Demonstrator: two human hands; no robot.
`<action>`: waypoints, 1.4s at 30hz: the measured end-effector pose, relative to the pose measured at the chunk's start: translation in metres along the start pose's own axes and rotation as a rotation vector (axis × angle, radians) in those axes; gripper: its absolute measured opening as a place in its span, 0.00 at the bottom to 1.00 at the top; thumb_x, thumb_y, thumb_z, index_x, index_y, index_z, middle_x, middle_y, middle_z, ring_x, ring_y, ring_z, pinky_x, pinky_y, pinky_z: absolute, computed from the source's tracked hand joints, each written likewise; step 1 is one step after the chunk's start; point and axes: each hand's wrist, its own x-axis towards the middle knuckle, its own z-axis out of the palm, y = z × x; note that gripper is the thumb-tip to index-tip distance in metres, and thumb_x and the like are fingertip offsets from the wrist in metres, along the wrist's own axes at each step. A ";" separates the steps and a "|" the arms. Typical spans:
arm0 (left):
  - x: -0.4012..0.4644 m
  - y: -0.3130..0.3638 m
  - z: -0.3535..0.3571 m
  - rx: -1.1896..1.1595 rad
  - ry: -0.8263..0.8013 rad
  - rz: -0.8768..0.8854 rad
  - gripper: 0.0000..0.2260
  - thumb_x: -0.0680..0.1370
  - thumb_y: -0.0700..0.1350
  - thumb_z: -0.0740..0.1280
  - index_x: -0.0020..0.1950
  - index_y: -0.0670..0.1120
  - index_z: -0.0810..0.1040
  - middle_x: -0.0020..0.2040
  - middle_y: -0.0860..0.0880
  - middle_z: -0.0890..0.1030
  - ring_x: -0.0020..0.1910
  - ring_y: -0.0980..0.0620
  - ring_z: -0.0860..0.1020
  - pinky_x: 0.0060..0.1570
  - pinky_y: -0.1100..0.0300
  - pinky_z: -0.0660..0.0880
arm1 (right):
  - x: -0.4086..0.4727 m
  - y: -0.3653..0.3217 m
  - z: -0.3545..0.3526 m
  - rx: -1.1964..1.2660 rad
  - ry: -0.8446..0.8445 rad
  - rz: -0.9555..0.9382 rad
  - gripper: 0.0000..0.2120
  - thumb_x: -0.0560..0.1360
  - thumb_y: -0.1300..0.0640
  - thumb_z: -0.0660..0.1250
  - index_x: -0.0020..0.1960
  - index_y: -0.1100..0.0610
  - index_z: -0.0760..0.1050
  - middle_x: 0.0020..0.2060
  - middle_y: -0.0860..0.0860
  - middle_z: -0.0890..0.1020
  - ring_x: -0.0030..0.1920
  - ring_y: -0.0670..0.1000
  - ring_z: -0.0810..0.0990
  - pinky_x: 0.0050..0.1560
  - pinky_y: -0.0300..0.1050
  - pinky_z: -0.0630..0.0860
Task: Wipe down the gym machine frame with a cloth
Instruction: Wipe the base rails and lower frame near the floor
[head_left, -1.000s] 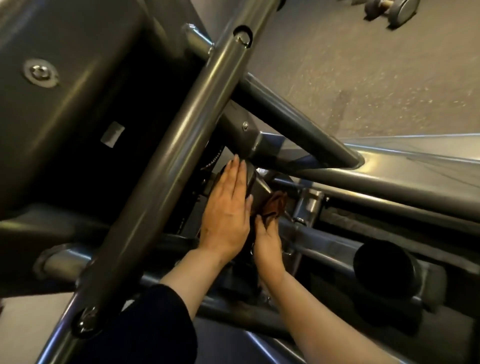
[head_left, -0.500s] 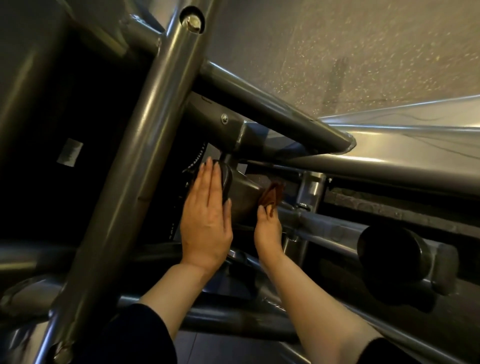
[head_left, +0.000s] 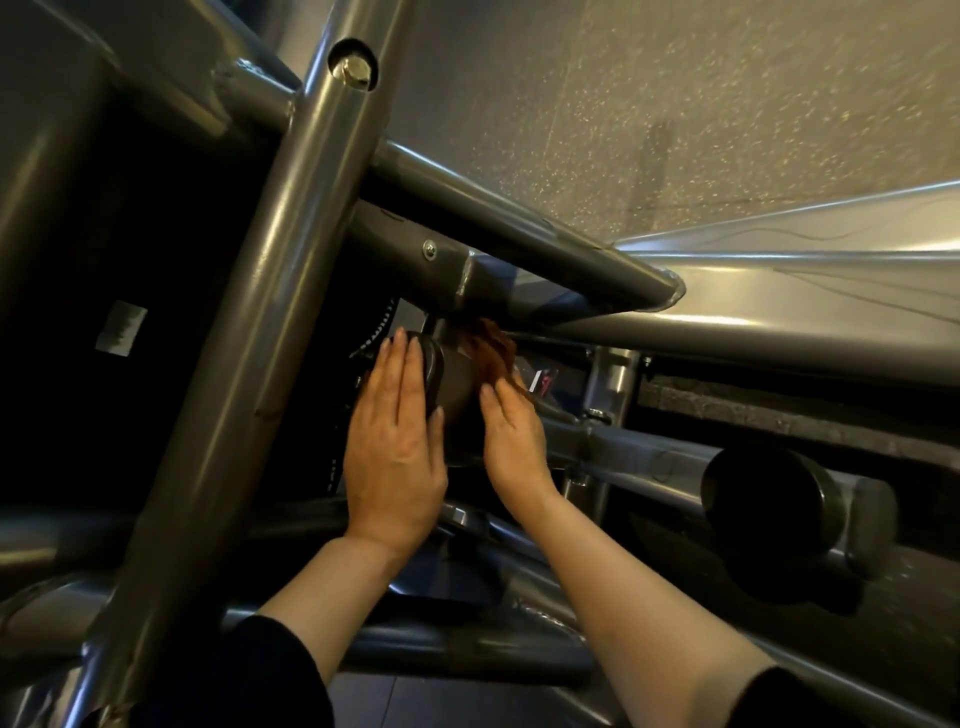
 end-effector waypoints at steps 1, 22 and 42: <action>0.000 0.000 -0.001 -0.003 -0.009 -0.002 0.25 0.81 0.46 0.53 0.77 0.38 0.58 0.77 0.41 0.60 0.77 0.51 0.54 0.74 0.58 0.54 | -0.008 0.007 -0.003 0.000 0.022 0.083 0.10 0.81 0.50 0.57 0.56 0.47 0.76 0.64 0.53 0.75 0.62 0.48 0.75 0.68 0.51 0.69; 0.004 -0.011 -0.018 -0.244 -0.119 0.048 0.24 0.82 0.49 0.52 0.78 0.46 0.56 0.78 0.52 0.55 0.78 0.58 0.52 0.75 0.66 0.49 | -0.063 0.013 0.026 0.109 0.039 0.036 0.21 0.83 0.62 0.55 0.70 0.43 0.66 0.74 0.45 0.65 0.73 0.43 0.64 0.75 0.44 0.60; 0.042 -0.018 -0.014 0.055 -0.179 0.621 0.15 0.76 0.44 0.68 0.61 0.42 0.81 0.68 0.44 0.76 0.74 0.42 0.65 0.74 0.47 0.60 | 0.027 0.056 -0.005 0.291 0.215 0.385 0.19 0.82 0.62 0.54 0.70 0.53 0.70 0.64 0.54 0.77 0.63 0.54 0.76 0.67 0.56 0.71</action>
